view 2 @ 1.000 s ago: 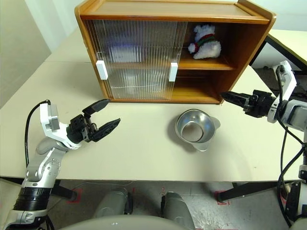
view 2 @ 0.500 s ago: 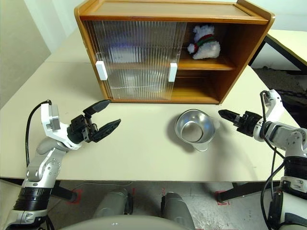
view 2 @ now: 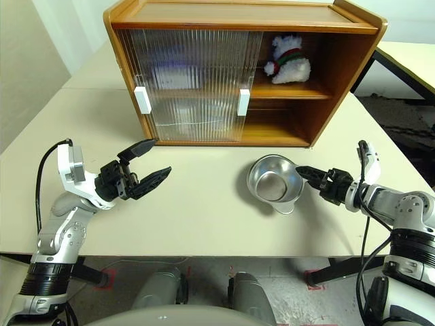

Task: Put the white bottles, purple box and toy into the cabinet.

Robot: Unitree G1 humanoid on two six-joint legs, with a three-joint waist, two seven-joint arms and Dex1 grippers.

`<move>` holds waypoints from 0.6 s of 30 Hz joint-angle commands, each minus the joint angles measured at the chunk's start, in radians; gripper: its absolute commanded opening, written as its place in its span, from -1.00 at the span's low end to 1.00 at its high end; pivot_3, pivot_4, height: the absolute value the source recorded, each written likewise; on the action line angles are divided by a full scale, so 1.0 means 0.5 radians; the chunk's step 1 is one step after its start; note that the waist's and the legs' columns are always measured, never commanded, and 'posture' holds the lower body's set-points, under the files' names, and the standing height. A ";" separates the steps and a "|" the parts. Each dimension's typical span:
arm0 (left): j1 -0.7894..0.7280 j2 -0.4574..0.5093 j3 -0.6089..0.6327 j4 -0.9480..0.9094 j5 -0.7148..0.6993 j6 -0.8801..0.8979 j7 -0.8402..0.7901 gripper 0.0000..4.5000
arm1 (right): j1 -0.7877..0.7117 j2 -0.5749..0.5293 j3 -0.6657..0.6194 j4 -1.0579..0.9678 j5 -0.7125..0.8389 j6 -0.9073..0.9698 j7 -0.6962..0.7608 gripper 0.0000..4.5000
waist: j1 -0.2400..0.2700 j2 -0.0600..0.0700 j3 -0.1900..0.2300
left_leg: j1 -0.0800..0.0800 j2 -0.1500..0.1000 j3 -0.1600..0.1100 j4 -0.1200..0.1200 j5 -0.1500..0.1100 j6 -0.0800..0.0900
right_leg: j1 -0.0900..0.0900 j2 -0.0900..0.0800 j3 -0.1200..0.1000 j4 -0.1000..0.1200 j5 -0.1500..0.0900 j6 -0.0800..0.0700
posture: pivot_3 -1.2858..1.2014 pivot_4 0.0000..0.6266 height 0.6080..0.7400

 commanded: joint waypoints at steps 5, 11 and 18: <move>-0.001 0.014 0.005 0.025 0.016 0.011 0.000 1.00 | -0.009 0.001 -0.051 -0.054 0.070 0.030 -0.033 -0.81 | 0.001 -0.001 -0.004 | 0.001 0.000 0.000 0.000 0.000 0.000 | 0.002 0.000 0.000 0.000 0.000 0.000 | 0.19 -1.00 1.00; 0.001 0.016 0.009 0.021 0.014 0.013 0.002 1.00 | -0.062 0.055 -0.166 -0.038 0.214 0.056 -0.074 -0.98 | 0.015 -0.006 -0.008 | 0.002 -0.001 0.000 0.000 -0.001 -0.001 | 0.005 -0.004 -0.003 -0.002 0.000 0.003 | 0.19 -1.00 1.00; -0.008 0.017 0.007 0.023 0.013 0.018 -0.001 1.00 | -0.219 0.253 -0.555 0.042 0.523 0.169 -0.320 -1.00 | 0.003 -0.001 -0.005 | 0.001 -0.001 0.003 0.000 -0.001 -0.001 | 0.002 -0.004 -0.001 -0.002 0.001 0.004 | 0.18 -1.00 1.00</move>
